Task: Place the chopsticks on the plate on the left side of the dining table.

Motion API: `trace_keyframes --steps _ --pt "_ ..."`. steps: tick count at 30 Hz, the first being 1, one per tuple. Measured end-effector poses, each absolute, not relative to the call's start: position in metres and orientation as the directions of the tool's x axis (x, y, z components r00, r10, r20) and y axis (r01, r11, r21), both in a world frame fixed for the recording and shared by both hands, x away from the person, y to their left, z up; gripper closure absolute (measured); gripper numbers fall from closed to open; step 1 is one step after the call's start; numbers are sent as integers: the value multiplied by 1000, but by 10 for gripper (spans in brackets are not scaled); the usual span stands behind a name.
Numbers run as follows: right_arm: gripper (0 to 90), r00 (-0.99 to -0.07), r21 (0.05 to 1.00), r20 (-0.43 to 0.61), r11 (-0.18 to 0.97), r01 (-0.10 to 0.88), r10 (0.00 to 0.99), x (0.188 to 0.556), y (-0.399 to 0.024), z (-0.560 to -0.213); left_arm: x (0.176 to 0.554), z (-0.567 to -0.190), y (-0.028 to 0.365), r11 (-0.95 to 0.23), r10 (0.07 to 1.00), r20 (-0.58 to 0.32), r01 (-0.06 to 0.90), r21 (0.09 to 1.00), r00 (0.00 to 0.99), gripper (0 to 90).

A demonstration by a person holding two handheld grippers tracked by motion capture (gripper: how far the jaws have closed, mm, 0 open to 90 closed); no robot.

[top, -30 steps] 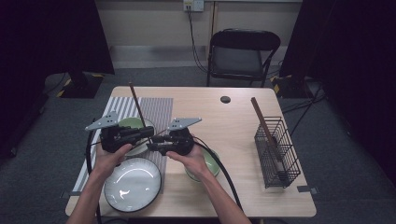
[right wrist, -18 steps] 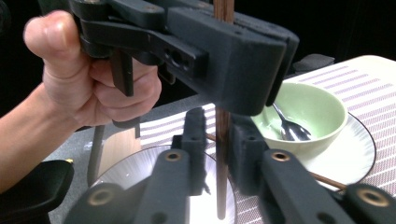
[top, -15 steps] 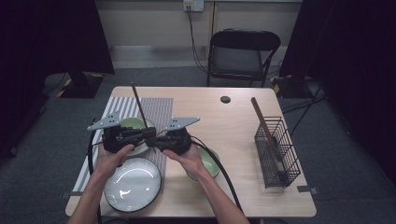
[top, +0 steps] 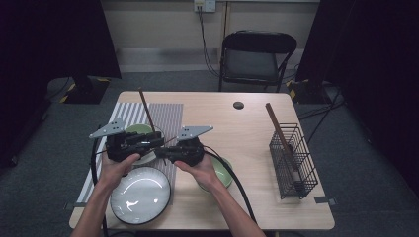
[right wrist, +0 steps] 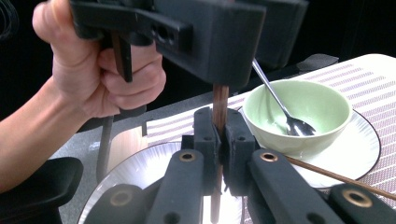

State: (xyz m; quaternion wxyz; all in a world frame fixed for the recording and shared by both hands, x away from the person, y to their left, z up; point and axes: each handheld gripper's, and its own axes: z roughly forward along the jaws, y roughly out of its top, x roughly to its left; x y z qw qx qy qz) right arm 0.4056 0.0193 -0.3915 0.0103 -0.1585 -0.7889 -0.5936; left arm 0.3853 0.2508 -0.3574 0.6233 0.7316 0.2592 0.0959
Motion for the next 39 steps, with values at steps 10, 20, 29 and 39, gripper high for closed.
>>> trace_keyframes --steps 10,20,29,39 --pt "865 -950 929 194 264 258 244 399 12 -390 388 -359 252 -82 517 -195 275 958 834 504" --pt "862 -945 930 175 269 251 275 398 -2 -384 390 -363 253 -91 517 -197 282 955 833 522" --pt "865 -947 929 175 273 249 268 395 -6 -384 384 -354 255 -73 503 -193 264 962 843 520" --pt "864 -946 926 165 286 245 278 389 -15 -385 385 -351 263 -54 537 -205 276 960 818 486"
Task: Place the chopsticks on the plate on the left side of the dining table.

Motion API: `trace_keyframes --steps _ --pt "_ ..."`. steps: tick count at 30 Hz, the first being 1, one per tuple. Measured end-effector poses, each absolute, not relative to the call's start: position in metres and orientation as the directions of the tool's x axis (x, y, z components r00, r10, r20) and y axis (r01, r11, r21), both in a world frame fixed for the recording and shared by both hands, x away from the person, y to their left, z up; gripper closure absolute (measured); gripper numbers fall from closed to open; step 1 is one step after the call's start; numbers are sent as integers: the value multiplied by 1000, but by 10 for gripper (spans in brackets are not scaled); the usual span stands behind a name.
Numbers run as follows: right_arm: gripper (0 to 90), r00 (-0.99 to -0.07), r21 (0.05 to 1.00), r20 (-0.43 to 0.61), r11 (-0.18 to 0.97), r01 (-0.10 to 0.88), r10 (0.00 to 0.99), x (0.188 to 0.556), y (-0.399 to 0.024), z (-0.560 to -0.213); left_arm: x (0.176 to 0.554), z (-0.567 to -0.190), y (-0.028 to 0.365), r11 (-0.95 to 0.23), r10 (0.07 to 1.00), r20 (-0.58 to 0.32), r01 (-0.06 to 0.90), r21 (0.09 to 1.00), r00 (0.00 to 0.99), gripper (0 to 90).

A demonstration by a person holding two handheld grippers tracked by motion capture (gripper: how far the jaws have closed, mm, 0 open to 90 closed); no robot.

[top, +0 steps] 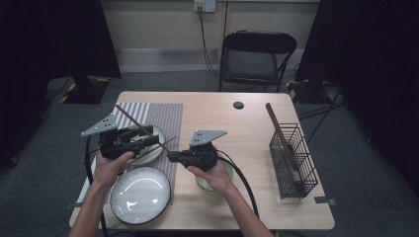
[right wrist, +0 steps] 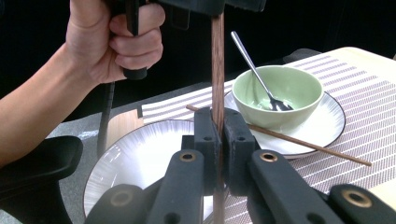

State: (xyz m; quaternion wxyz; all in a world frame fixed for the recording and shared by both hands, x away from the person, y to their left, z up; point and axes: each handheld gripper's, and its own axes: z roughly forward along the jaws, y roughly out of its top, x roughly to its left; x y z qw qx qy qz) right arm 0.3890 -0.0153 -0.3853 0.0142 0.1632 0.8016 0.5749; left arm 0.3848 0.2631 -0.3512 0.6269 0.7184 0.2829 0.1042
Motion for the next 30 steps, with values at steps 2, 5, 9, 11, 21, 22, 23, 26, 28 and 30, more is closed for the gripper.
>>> trace_keyframes --steps 2,5,9,11,21,22,23,26,28,30 --pt "864 -946 927 163 283 244 281 389 -16 -386 386 -353 262 -53 534 -204 273 961 821 480" --pt "864 -943 927 168 278 250 287 389 -19 -386 388 -356 261 -53 532 -218 288 956 818 475" --pt "863 -941 926 165 282 251 294 390 -21 -386 389 -358 258 -55 529 -215 286 957 821 470" --pt "862 -942 928 156 284 243 297 389 -23 -384 388 -357 257 -60 529 -214 288 956 821 462" --pt "863 -943 919 138 315 235 301 384 -30 -384 391 -355 270 -28 548 -230 292 956 804 403" --pt "863 -942 918 133 321 234 307 381 -31 -386 391 -355 270 -24 547 -231 292 956 804 392" --pt "863 -943 919 132 318 232 306 380 -32 -387 391 -354 270 -27 548 -228 289 957 805 390" --pt "863 -942 918 138 317 237 305 379 -34 -388 390 -353 269 -40 557 -216 285 958 802 390" --pt "862 -942 919 137 316 237 308 378 -37 -387 390 -353 269 -44 552 -212 283 958 806 389" --pt "861 -939 918 127 321 232 318 375 -41 -386 391 -355 268 -52 557 -211 287 957 803 372"
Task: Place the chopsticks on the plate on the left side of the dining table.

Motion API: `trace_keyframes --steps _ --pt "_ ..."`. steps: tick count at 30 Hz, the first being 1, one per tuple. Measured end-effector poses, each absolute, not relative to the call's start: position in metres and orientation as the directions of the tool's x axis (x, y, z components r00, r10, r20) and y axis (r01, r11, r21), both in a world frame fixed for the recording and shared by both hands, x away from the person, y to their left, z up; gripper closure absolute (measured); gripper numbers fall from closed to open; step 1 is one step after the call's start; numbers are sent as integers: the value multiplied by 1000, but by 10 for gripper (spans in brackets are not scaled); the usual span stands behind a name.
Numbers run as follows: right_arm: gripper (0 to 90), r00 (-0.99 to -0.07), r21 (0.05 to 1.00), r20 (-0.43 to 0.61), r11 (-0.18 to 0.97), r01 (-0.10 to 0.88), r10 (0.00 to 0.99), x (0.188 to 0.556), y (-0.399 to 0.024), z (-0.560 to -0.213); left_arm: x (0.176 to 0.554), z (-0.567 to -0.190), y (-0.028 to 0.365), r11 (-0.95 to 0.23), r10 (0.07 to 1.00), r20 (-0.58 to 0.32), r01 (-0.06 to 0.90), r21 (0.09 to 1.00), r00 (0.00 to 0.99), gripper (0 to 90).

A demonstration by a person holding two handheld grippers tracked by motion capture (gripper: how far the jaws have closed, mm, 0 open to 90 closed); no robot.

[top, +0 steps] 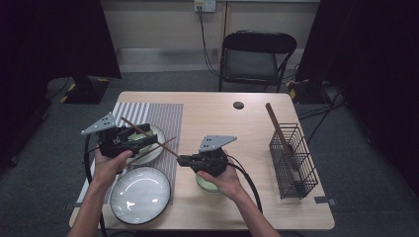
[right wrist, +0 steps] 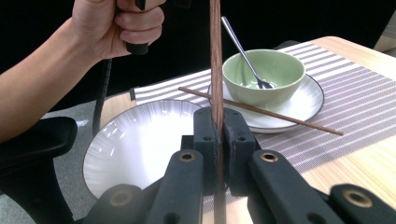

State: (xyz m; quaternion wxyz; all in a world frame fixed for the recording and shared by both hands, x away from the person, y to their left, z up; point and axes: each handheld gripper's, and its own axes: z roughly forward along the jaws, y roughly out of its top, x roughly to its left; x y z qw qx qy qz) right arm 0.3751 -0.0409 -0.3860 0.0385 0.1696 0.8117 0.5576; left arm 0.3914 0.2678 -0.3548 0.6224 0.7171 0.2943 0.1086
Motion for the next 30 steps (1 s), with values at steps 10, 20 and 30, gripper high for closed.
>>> trace_keyframes --steps 10,20,30 --pt "861 -941 902 110 366 231 321 371 -57 -386 395 -357 271 -40 570 -222 297 954 791 340" --pt "860 -937 898 124 366 246 325 370 -66 -392 399 -362 273 -67 602 -214 317 946 769 274" --pt "861 -932 898 131 358 256 338 373 -71 -391 401 -365 279 -68 631 -212 326 943 746 240"
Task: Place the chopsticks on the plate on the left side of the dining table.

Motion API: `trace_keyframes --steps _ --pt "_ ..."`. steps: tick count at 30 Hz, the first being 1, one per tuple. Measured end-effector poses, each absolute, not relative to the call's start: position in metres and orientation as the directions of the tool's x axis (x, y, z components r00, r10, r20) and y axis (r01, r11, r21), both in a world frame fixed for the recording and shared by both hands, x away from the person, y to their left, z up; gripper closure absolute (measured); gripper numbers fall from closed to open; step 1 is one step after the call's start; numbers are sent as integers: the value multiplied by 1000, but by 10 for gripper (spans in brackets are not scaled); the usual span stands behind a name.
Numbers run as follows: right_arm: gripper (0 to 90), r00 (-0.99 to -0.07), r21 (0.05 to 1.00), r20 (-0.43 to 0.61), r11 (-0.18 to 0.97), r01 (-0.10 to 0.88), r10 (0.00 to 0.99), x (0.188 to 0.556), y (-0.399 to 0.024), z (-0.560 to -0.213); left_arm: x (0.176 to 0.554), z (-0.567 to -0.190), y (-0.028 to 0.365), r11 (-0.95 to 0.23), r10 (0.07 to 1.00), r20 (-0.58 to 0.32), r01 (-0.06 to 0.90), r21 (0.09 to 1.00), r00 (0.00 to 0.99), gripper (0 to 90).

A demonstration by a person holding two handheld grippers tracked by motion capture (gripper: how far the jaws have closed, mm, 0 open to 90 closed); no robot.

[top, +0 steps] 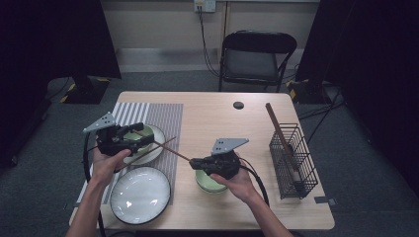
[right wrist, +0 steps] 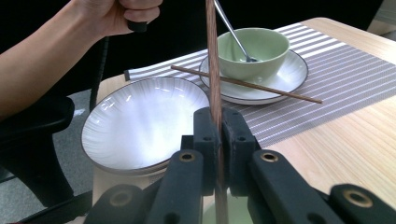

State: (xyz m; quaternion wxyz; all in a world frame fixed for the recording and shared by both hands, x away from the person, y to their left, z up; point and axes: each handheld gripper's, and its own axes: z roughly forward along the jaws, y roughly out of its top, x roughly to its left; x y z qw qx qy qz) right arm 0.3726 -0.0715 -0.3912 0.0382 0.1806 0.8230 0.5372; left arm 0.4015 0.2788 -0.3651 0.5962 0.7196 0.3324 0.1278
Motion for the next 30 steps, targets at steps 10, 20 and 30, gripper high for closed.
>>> trace_keyframes --steps 10,20,30 --pt "864 -925 897 134 354 266 355 375 -77 -391 401 -364 288 -17 638 -227 308 951 736 236" --pt "864 -935 889 115 385 247 336 370 -68 -392 402 -368 289 -35 683 -197 301 953 704 265" --pt "863 -930 894 122 368 255 347 372 -76 -387 406 -376 284 -75 683 -185 320 945 707 294"
